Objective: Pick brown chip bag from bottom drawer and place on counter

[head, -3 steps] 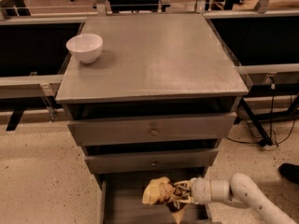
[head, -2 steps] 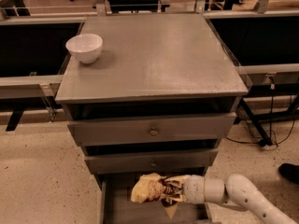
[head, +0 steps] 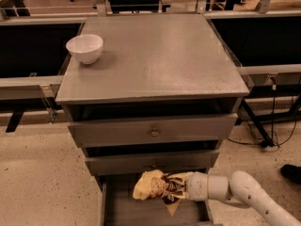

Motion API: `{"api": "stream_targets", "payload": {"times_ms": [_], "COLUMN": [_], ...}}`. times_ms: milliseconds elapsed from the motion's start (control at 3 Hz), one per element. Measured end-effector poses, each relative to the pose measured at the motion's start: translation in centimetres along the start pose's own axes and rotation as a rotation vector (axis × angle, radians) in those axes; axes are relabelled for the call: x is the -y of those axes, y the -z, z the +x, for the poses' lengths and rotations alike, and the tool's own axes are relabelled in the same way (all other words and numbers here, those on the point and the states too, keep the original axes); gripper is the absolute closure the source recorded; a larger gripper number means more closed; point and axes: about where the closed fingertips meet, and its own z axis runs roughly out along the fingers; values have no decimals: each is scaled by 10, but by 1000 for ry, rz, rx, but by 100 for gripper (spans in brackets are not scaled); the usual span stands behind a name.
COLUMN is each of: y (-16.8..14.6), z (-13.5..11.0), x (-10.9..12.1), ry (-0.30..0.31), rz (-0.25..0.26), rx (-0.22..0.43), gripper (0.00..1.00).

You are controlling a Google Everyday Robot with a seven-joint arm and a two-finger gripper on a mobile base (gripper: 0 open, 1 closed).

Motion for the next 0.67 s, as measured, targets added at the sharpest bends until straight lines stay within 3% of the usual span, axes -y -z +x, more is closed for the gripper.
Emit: {"api": "stream_targets", "payload": {"times_ms": [333, 667], "y": [16, 67], "z": [-36, -104], "x": [38, 120], "ry": [123, 297], "rz": [-14, -17], "rx": [0, -17], "gripper": [100, 100]}}
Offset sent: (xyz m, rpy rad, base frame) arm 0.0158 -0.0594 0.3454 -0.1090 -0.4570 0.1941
